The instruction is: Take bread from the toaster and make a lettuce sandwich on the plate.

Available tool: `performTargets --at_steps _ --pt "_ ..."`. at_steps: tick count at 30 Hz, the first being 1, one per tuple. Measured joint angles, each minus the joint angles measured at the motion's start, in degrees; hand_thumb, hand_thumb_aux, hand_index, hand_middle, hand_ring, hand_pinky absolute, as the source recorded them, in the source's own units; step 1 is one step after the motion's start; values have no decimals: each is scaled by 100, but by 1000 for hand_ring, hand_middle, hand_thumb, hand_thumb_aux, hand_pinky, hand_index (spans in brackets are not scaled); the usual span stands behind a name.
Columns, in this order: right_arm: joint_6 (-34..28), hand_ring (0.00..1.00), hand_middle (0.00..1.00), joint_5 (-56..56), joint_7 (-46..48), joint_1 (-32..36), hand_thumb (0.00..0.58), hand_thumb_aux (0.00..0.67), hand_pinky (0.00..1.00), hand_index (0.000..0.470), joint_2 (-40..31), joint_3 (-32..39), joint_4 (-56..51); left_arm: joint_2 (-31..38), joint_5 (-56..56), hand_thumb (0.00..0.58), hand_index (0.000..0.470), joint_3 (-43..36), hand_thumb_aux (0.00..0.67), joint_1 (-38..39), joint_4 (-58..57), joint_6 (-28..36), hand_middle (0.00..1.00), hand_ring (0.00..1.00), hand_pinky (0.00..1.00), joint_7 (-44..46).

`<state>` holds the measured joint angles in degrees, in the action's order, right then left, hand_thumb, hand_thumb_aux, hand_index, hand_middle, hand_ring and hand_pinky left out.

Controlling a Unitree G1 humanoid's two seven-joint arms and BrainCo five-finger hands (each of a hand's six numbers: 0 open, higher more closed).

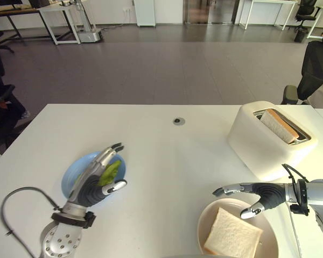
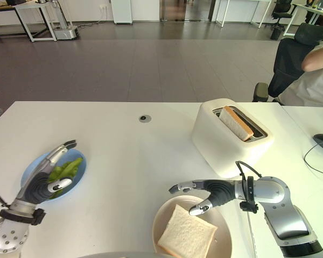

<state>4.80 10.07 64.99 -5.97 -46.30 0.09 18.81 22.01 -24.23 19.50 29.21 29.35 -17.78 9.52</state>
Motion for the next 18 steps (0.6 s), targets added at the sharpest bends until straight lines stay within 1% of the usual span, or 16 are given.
performTargets --at_steps 2,4,5,6,7,8,9,10,13,15,18 --pt "-64 0 0 1 -149 55 0 0 0 0 18 1 -1 281 -904 0 0 479 0 245 -101 181 0 0 0 -239" --pt "-93 0 0 5 -242 65 0 0 0 0 21 0 0 509 -1555 0 0 714 0 410 -412 305 0 0 0 -458" --pt "-95 0 0 9 -285 71 0 0 0 0 23 -1 1 614 -1881 36 15 767 21 468 -614 394 0 0 0 -560" --pt "-95 0 0 14 -312 76 0 0 0 0 23 -1 1 659 -2034 87 37 777 53 478 -742 428 0 0 0 -643" --pt "-93 0 0 34 -324 76 0 0 0 0 23 -5 2 752 -2216 255 118 759 168 465 -941 438 0 0 0 -753" --pt "-88 0 0 61 -324 74 0 0 0 0 22 -12 1 842 -2332 307 147 748 210 448 -1138 466 0 0 0 -862" --pt "-57 0 0 86 -327 73 0 0 0 0 20 -29 -2 956 -2536 395 205 692 292 399 -1473 522 0 0 0 -1017" --pt "-43 0 0 115 -330 73 0 0 0 0 19 -48 -9 1040 -2656 443 241 619 344 370 -1734 561 0 0 0 -1113" --pt "-12 0 0 136 -358 63 0 0 0 0 21 -59 3 1191 -2767 445 243 337 347 137 -2319 621 0 0 0 -1321" --pt "-2 0 0 180 -407 15 0 0 0 0 32 -59 42 1328 -2767 441 240 92 342 -168 -2788 612 0 0 0 -1493" --pt "25 0 0 229 -450 -44 0 0 0 0 40 -57 84 1491 -2737 379 194 -187 276 -438 -3250 537 0 0 0 -1678"
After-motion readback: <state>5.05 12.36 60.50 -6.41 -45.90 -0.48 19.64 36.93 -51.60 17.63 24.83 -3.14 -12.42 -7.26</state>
